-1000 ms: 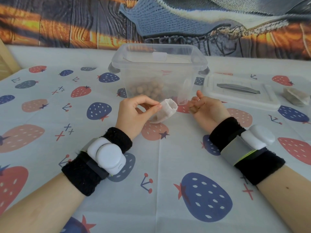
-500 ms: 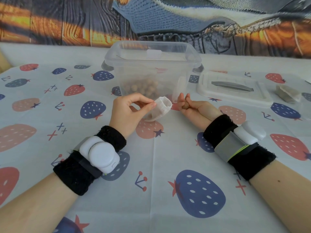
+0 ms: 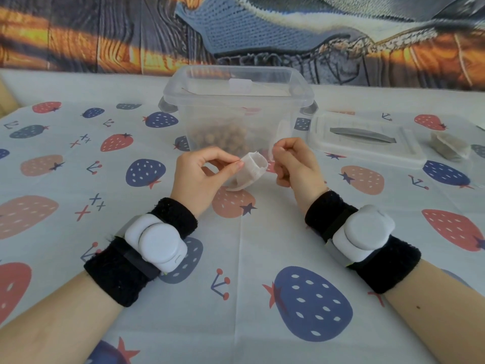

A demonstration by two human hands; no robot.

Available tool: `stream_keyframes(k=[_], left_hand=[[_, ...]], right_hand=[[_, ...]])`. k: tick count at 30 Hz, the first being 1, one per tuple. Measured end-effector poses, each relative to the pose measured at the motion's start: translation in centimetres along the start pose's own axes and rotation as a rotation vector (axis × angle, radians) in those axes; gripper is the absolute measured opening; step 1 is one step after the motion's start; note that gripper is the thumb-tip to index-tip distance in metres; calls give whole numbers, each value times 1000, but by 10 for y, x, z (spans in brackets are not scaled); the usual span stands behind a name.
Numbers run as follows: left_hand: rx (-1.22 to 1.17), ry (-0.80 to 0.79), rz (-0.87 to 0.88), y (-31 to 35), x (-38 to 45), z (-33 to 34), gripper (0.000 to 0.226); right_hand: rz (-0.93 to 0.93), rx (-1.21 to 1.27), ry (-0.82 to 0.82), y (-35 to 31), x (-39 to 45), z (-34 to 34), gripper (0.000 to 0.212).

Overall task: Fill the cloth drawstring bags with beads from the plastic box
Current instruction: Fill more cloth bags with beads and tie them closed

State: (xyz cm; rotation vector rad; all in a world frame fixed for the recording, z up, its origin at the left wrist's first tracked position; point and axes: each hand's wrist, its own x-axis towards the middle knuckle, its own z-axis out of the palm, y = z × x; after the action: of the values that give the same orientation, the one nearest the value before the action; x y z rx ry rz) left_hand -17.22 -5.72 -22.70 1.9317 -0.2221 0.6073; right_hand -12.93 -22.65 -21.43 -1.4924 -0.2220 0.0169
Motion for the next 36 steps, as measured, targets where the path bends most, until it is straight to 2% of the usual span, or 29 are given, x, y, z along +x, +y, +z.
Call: stream_keyframes(k=[4, 7, 13, 18, 24, 31, 36], left_hand=[[-27, 12, 2, -1, 0, 1, 13], [-34, 9, 3, -1, 1, 1, 15], [-29, 12, 6, -1, 1, 1, 14], [-28, 21, -2, -1, 1, 0, 7], [-13, 47, -23, -2, 1, 0, 4], [-3, 44, -25, 1, 0, 1, 5], [-11, 3, -20, 2, -1, 0, 8]], right_hand=[[-231, -113, -100, 3, -4, 2, 10], [-305, -193, -155, 7, -2, 1, 8], [-304, -201, -190, 9, -2, -1, 13], [-192, -57, -146, 5, -3, 1, 16], [-296, -360, -201, 14, -1, 1, 28], [-398, -388, -185, 17, -2, -1, 25], [-359, -376, -121, 17, -2, -2, 23]])
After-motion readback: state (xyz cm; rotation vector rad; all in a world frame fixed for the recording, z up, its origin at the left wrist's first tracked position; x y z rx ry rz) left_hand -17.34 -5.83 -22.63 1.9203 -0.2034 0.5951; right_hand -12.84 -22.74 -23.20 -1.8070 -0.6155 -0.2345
